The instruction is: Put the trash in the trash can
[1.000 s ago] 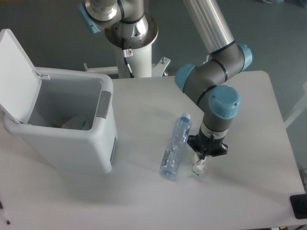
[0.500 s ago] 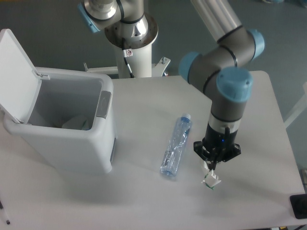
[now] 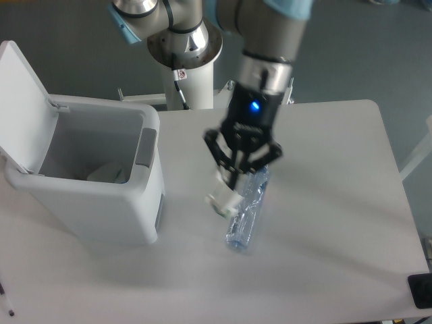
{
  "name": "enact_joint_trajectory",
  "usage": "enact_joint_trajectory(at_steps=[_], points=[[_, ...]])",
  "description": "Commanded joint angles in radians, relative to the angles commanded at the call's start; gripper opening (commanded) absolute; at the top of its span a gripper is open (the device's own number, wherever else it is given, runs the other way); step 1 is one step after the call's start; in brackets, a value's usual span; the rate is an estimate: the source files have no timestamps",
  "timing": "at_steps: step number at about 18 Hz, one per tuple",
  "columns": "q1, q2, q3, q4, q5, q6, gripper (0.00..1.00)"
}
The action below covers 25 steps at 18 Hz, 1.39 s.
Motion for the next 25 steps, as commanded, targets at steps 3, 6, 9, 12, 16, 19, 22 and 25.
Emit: enact_joint_trajectory(at_steps=[3, 6, 9, 12, 16, 19, 22, 25], points=[[-0.071, 0.045, -0.051, 0.002, 0.002, -0.012, 0.00], [-0.127, 0.069, -0.084, 0.005, 0.003, 0.000, 0.49], [-0.135, 0.071, -0.086, 0.008, 0.006, 0.001, 1.00], [-0.135, 0.065, -0.083, 0.008, 0.008, -0.005, 1.00], [-0.064, -0.013, -0.068, 0.011, 0.014, -0.008, 1.00], [0.071, -0.079, -0.057, 0.011, 0.014, -0.011, 1.00], [0.151, -0.147, -0.039, 0.012, 0.018, 0.001, 1.00], [0.161, -0.269, 0.021, 0.009, 0.113, 0.004, 1.00]])
